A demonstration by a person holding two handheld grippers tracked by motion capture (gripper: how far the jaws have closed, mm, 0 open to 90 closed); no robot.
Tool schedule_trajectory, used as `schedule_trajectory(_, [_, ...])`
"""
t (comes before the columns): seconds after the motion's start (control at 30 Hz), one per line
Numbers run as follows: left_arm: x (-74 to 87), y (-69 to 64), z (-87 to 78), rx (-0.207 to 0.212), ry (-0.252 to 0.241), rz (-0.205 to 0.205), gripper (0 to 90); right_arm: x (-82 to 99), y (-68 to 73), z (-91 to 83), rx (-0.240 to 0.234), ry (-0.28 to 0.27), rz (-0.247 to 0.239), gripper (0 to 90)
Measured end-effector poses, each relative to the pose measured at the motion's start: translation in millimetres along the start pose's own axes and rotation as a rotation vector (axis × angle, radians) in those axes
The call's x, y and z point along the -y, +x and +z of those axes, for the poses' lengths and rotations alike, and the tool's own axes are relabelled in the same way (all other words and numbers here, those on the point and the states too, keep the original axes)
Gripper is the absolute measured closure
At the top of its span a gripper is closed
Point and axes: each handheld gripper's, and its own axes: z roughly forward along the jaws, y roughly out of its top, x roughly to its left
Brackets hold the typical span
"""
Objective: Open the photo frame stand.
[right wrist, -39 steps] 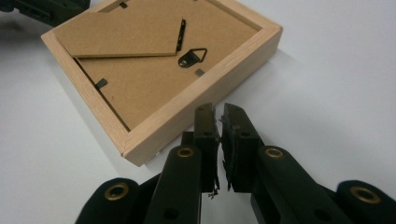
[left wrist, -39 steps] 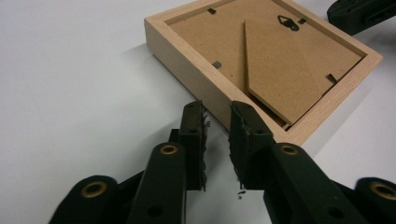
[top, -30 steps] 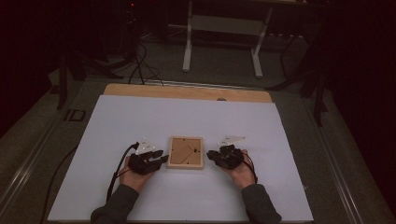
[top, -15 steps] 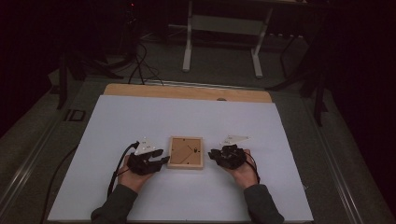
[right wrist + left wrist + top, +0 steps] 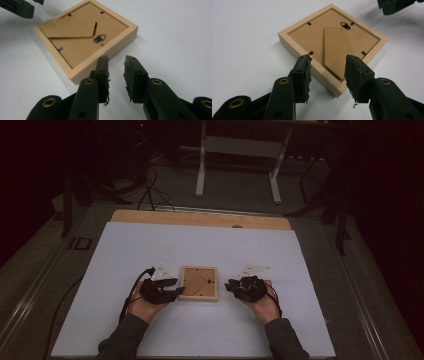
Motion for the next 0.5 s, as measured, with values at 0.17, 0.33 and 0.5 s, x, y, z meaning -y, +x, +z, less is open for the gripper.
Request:
schedule_trajectory(0.17, [-8.7, -2.4, 4.3, 0.010, 0.021, 0.014, 54.6, 1.5, 3.1, 2.5, -0.014, -0.007, 0.003, 72.5])
schedule_trajectory(0.33, [-12.0, -4.5, 10.7, 0.012, 0.036, 0.016, 54.5, 1.8, 5.4, 5.5, -0.030, -0.008, 0.001, 70.7])
schedule_trajectory(0.5, [-14.8, -6.6, 16.2, 0.019, 0.045, 0.017, 54.1, 1.4, 7.0, 6.3, -0.036, -0.013, 0.001, 70.6])
